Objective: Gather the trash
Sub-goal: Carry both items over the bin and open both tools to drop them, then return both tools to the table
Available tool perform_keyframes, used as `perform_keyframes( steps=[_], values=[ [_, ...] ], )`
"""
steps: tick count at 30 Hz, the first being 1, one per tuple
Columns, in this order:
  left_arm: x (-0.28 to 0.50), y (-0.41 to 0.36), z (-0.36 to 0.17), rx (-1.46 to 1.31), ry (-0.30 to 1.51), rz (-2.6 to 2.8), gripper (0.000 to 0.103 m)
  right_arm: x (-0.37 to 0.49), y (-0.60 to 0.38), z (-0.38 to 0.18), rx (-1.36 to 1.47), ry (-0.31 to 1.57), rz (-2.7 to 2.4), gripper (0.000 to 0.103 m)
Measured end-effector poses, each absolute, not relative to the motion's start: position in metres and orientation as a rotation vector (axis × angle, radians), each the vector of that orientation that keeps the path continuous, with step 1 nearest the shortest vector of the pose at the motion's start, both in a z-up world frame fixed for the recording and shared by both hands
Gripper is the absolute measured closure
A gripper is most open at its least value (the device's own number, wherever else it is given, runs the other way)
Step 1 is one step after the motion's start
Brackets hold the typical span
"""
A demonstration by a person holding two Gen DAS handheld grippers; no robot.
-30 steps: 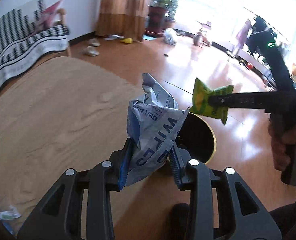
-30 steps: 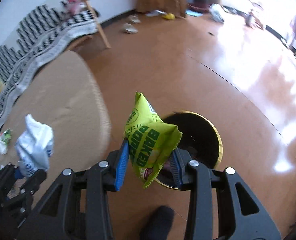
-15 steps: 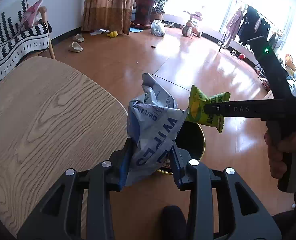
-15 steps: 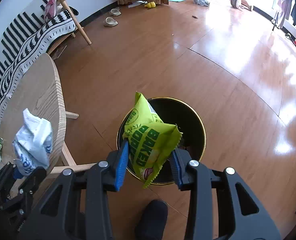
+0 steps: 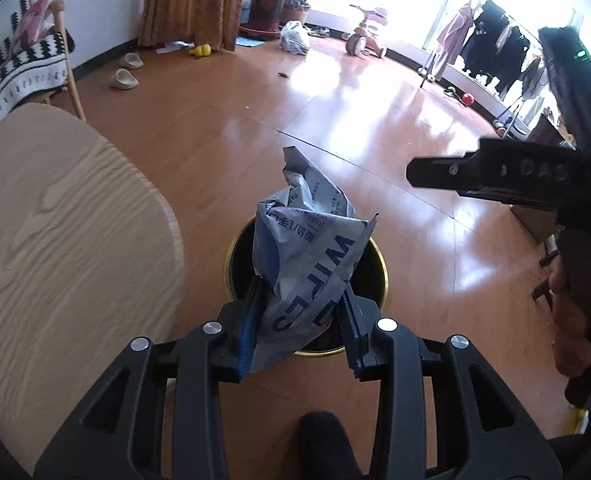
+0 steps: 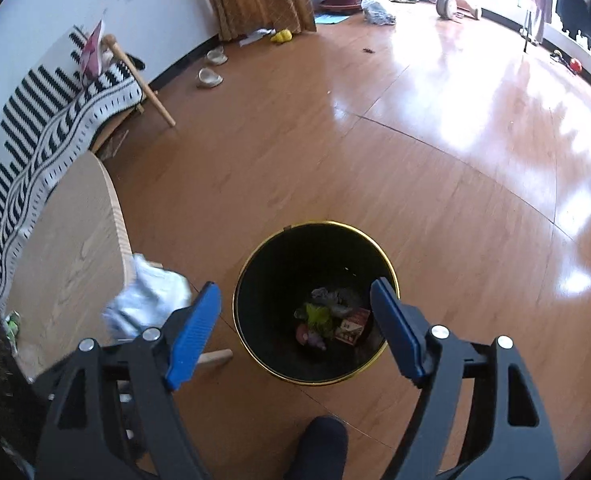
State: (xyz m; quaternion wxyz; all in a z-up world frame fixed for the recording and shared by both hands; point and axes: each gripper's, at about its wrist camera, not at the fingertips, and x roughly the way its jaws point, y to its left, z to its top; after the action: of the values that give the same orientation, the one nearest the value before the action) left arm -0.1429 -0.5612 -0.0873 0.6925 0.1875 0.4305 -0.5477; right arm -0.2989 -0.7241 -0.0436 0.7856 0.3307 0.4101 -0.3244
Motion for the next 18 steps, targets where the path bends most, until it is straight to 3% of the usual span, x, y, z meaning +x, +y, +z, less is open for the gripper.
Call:
perform_keyframes(
  steps=[3,4,5,6,12,18],
  values=[
    [-0.148,-0.573,-0.093,0.42,0.957,-1.258,0.067,-0.305,-0.726,-0.036,0.722,0.851,-0.719,0.024],
    [-0.149,-0.577,-0.095,0.422,0.952,-1.263,0.058,-0.304,-0.726,-0.034,0.725,0.842,-0.723,0.023],
    [-0.15,-0.58,-0.096,0.421,0.946,-1.265,0.037,-0.307,-0.726,-0.031,0.725,0.832,-0.732,0.023],
    [-0.149,-0.581,-0.097,0.416,0.935,-1.258,0.029,-0.309,-0.727,-0.029,0.725,0.822,-0.739,0.023],
    [-0.136,-0.567,-0.089,0.376,0.929,-1.222,0.025,-0.3,-0.722,-0.025,0.723,0.817,-0.716,0.023],
    [-0.11,-0.511,-0.057,0.342,0.886,-1.133,0.011,-0.253,-0.689,-0.016,0.662,0.849,-0.615,0.021]
  ],
)
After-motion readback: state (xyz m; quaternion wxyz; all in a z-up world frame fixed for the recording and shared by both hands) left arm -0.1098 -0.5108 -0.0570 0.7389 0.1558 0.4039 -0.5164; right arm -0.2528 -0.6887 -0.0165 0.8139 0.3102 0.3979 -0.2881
